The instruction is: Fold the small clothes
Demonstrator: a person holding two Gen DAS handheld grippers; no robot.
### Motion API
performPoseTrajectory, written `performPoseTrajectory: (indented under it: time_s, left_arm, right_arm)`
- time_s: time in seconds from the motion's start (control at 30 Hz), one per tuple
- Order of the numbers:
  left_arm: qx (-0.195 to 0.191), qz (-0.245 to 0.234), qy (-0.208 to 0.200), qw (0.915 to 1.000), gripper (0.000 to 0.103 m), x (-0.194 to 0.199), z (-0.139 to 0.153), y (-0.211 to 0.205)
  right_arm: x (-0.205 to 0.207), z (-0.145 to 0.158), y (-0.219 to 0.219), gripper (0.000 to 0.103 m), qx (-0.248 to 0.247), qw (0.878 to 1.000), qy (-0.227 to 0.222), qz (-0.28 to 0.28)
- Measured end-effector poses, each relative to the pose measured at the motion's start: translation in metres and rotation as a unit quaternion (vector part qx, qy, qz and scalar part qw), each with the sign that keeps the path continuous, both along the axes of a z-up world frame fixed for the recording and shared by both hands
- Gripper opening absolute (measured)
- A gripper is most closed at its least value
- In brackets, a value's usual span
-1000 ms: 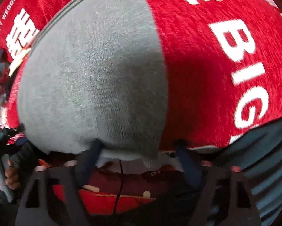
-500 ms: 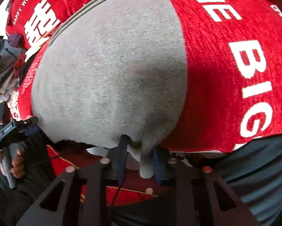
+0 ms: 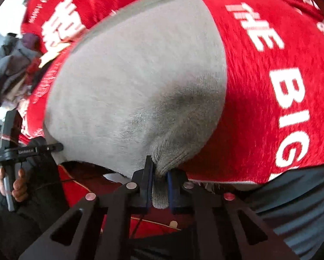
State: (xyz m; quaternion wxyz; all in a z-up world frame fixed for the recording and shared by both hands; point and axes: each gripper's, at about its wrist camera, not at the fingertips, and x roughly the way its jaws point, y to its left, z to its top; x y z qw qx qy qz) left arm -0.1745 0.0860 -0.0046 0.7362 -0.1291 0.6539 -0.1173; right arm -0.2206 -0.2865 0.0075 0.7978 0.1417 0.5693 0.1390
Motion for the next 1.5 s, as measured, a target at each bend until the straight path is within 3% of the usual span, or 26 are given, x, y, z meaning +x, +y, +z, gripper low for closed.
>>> performPoseTrajectory:
  time_s: [0.13,0.23,0.33,0.4,0.5,0.57,0.67,0.73,0.8,0.83,0.93,0.97,1.0,1.03,1.1,1.27,1.33,1.4,1.5]
  left_arm:
    - [-0.021,0.006,-0.084,0.9962,0.010,-0.003,0.049,0.013]
    - [-0.034,0.021,-0.140,0.9893,0.010,0.006,0.079,0.022]
    - [-0.042,0.044,-0.190,0.9798,0.010,0.034,0.110,0.027]
    - [-0.052,0.058,-0.203,0.9761,0.010,0.055,0.120,0.025]
    - [-0.057,0.078,-0.195,0.9761,0.010,0.096,0.110,0.018]
    - [-0.051,0.089,-0.169,0.9804,0.010,0.119,0.091,0.014]
    - [-0.040,0.102,-0.133,0.9851,0.011,0.133,0.059,0.009]
    - [-0.055,0.106,-0.107,0.9871,0.014,0.136,0.042,0.015]
    - [-0.075,0.111,-0.111,0.9848,0.014,0.132,0.042,0.021]
    - [-0.079,0.106,-0.109,0.9853,0.014,0.131,0.042,0.022]
    - [-0.082,0.090,-0.099,0.9877,0.015,0.130,0.040,0.022]
    - [-0.084,0.089,-0.097,0.9876,0.015,0.131,0.040,0.021]
    - [-0.090,0.089,-0.094,0.9874,0.027,0.131,0.040,0.022]
    - [-0.105,0.089,-0.091,0.9863,0.047,0.131,0.039,0.023]
    - [-0.137,0.090,-0.089,0.9825,0.067,0.131,0.040,0.023]
    - [-0.096,0.075,-0.098,0.9876,0.067,0.137,0.044,0.008]
    - [-0.097,0.072,-0.094,0.9883,0.067,0.138,0.044,0.007]
    - [-0.090,0.074,-0.094,0.9887,0.067,0.138,0.048,0.011]
    - [-0.031,0.050,-0.145,0.9876,0.068,0.138,0.065,0.011]
  right_arm:
    - [-0.005,0.039,0.004,0.012,0.042,0.997,-0.065,0.014]
    - [0.002,0.080,-0.003,0.011,0.079,0.988,-0.135,0.012]
    - [0.023,0.109,-0.008,0.010,0.080,0.980,-0.183,-0.006]
    - [0.047,0.118,-0.010,0.010,0.085,0.975,-0.202,-0.027]
    - [0.088,0.110,-0.010,0.010,0.092,0.977,-0.188,-0.050]
    - [0.114,0.094,-0.003,0.010,0.070,0.983,-0.165,-0.049]
    - [0.136,0.067,-0.011,0.010,0.059,0.990,-0.116,-0.048]
    - [0.143,0.051,-0.015,0.011,0.064,0.993,-0.087,-0.056]
    - [0.144,0.039,-0.025,0.014,0.085,0.992,-0.071,-0.067]
    - [0.143,0.035,-0.030,0.022,0.095,0.991,-0.067,-0.072]
    - [0.139,0.029,-0.041,0.062,0.118,0.988,-0.061,-0.085]
    - [0.139,0.028,-0.041,0.064,0.127,0.986,-0.062,-0.090]
    - [0.138,0.029,-0.043,0.064,0.138,0.984,-0.063,-0.094]
    - [0.138,0.028,-0.045,0.064,0.150,0.982,-0.062,-0.097]
    - [0.142,0.026,-0.045,0.064,0.168,0.979,-0.058,-0.099]
    - [0.153,0.031,-0.045,0.064,0.183,0.977,-0.047,-0.104]
    - [0.150,0.049,-0.044,0.064,0.152,0.981,-0.079,-0.089]
    - [0.148,0.063,-0.039,0.067,0.084,0.989,-0.106,-0.067]
    - [0.152,0.071,-0.030,0.070,-0.019,0.991,-0.128,-0.024]
